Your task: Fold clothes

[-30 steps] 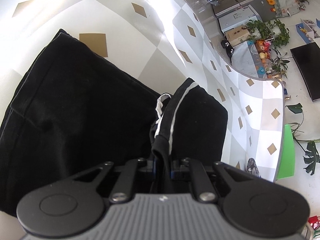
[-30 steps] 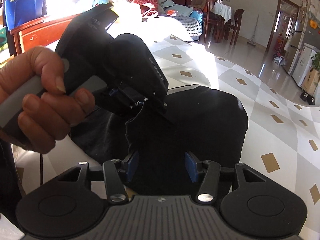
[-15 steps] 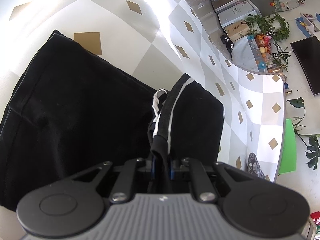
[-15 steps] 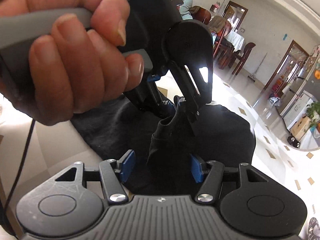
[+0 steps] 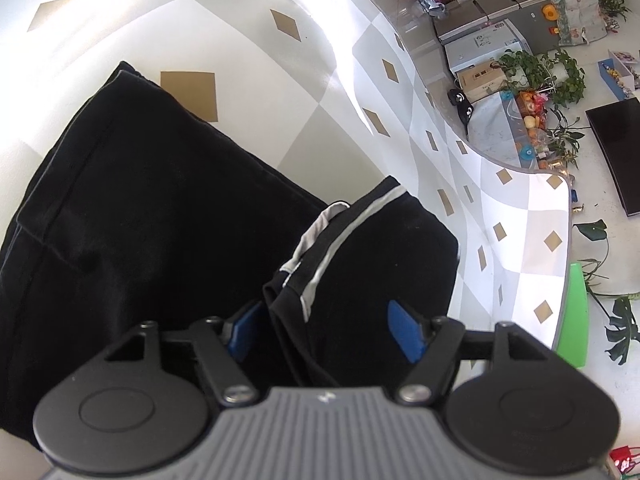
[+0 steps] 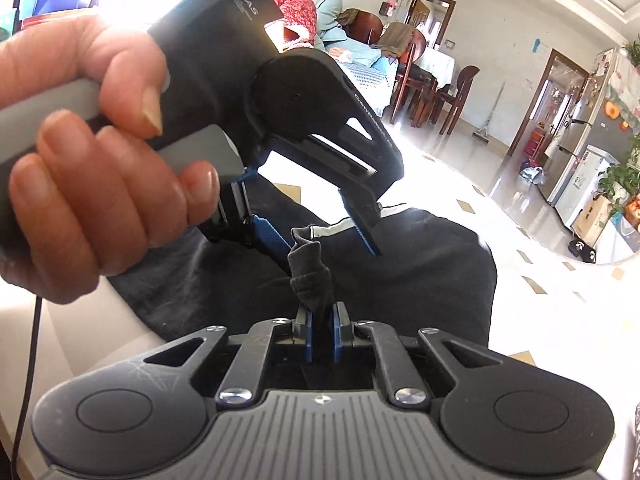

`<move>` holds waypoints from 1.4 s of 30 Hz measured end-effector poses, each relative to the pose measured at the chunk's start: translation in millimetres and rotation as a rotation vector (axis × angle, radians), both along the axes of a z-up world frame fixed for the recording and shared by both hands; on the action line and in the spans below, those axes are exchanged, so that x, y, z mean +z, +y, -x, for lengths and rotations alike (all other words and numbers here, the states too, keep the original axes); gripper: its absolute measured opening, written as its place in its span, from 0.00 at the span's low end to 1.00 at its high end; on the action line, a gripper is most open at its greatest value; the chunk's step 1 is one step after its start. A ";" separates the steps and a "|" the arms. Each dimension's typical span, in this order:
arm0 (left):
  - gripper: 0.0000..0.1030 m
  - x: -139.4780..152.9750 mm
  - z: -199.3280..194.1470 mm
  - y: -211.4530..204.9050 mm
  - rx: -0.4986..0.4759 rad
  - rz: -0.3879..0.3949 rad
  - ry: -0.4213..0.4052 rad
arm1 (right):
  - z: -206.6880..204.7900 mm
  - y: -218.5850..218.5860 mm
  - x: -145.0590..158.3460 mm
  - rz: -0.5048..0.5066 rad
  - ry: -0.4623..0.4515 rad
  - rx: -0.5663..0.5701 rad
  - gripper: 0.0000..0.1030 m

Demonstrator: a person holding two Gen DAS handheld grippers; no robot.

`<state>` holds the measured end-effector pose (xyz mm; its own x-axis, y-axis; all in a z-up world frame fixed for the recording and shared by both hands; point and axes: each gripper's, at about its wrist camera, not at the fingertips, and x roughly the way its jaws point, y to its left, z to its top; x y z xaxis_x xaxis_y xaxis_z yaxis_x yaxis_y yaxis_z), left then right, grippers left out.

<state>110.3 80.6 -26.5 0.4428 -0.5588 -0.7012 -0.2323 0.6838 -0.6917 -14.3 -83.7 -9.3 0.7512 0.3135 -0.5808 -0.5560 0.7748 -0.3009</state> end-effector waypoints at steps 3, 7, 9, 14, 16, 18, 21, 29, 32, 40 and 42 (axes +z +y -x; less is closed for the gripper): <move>0.73 -4.0 -3.0 -1.6 -0.005 0.029 0.006 | 0.8 2.3 4.1 -0.013 -0.008 0.000 0.06; 0.72 -8.3 -5.4 -3.4 -0.004 0.052 0.010 | 6.3 4.9 10.4 -0.028 -0.017 0.011 0.06; 0.63 -9.5 -7.0 -5.0 -0.009 0.063 0.011 | 9.8 7.0 12.3 -0.028 -0.017 0.024 0.06; 0.23 -12.2 -11.2 -13.1 -0.036 0.069 0.020 | 15.0 14.2 14.0 -0.011 -0.025 0.052 0.06; 0.15 -9.0 -10.9 -16.6 -0.047 0.047 0.004 | 15.3 16.2 14.1 -0.006 -0.029 0.058 0.06; 0.09 -2.9 -9.7 -18.6 -0.063 0.025 -0.019 | 13.9 16.5 13.7 -0.006 -0.027 0.055 0.06; 0.09 1.5 -8.4 -19.5 -0.079 0.011 -0.026 | 12.5 20.4 7.2 0.049 -0.052 0.041 0.19; 0.09 4.9 -6.9 -21.5 -0.096 -0.009 -0.005 | 11.3 28.9 -14.7 0.165 -0.106 0.049 0.44; 0.09 7.7 -6.3 -25.3 -0.115 -0.014 0.000 | 4.7 32.6 -20.9 0.189 -0.123 0.028 0.44; 0.11 8.7 -5.9 -24.5 -0.127 0.003 0.009 | -15.4 30.1 -22.5 0.157 -0.114 -0.028 0.11; 0.18 6.6 -7.6 -21.7 -0.120 -0.006 0.017 | -15.7 27.1 -19.9 0.143 -0.111 -0.030 0.06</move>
